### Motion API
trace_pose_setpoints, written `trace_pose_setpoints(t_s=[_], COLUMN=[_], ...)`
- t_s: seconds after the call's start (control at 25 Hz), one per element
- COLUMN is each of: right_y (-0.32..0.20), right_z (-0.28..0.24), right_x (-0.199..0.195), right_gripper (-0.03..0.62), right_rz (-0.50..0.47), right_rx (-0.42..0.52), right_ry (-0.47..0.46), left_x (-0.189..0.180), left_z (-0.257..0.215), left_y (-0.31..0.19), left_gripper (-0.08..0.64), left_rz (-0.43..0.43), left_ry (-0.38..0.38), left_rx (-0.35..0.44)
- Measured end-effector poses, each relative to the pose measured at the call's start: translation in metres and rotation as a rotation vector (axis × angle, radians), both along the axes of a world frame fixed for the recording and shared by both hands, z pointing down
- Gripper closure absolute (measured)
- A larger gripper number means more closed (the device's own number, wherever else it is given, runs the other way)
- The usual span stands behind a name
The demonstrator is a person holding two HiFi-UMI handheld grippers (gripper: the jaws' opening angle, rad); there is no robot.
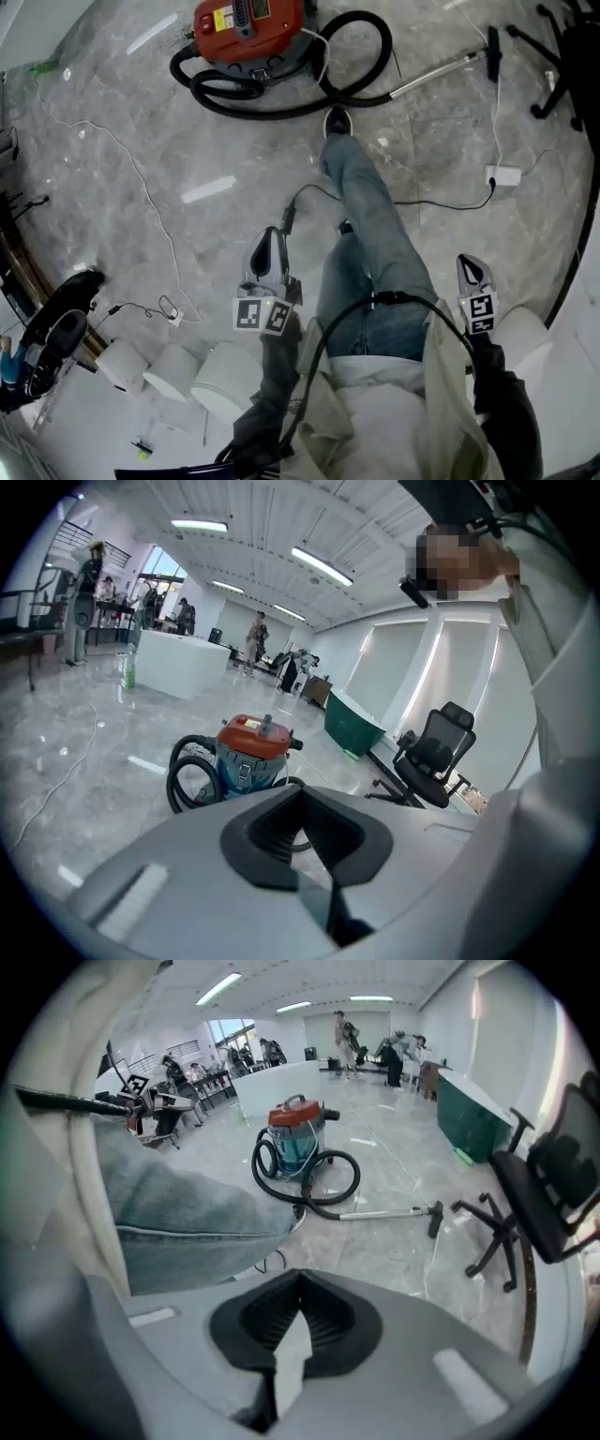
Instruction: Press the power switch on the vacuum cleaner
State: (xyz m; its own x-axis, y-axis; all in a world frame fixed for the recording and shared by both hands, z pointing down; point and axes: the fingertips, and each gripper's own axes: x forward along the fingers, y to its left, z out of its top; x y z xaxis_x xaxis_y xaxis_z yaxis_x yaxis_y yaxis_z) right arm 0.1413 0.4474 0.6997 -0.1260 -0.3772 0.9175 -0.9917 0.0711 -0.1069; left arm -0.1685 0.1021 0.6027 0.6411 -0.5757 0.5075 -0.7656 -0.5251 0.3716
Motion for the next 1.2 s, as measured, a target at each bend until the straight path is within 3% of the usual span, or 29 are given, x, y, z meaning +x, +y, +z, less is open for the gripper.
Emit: trace_pose_setpoints(t_s=[0.16,0.32,0.44,0.6,0.68,0.84,0.96,1.08,1.2], right_y=[0.042,0.058,0.053,0.030,0.021,-0.022,-0.008,0.025,0.050], right_z=[-0.086,-0.166,-0.217,-0.283,-0.325,-0.417,-0.467,-0.472,-0.463], right_x=[0.026,0.069,0.088,0.096,0.099,0.073,0.038,0.019,0.007], right_gripper=[0.591,0.591,0.591,0.591,0.591,0.591,0.591,0.591,0.591], right_rz=[-0.038,0.057,0.092,0.004,-0.048,-0.221,-0.339,-0.407,-0.392], right_rx=[0.120,0.285,0.404,0.560,0.679,0.950,1.077,1.079,1.047], right_ry=[0.126,0.208,0.216,0.216,0.202,0.059,-0.117,-0.222,-0.293], left_x=[-0.001,0.025,0.028,0.024,0.024,0.048,0.098,0.145,0.170], left_z=[-0.104,-0.201,-0.245,-0.291,-0.314,-0.345,-0.358,-0.359,-0.352], left_y=[0.075,0.146,0.193,0.232,0.246,0.257,0.296,0.342,0.380], left_gripper=[0.557,0.556,0.557,0.557,0.557,0.557,0.557,0.556,0.557], left_rz=[-0.019,0.081,0.094,0.040,-0.011,-0.133,-0.130,-0.133,-0.112], left_ry=[0.080,0.166,0.169,0.123,0.094,0.080,0.099,0.132,0.143], left_rx=[0.085,0.196,0.232,0.294,0.340,0.405,0.409,0.399,0.377])
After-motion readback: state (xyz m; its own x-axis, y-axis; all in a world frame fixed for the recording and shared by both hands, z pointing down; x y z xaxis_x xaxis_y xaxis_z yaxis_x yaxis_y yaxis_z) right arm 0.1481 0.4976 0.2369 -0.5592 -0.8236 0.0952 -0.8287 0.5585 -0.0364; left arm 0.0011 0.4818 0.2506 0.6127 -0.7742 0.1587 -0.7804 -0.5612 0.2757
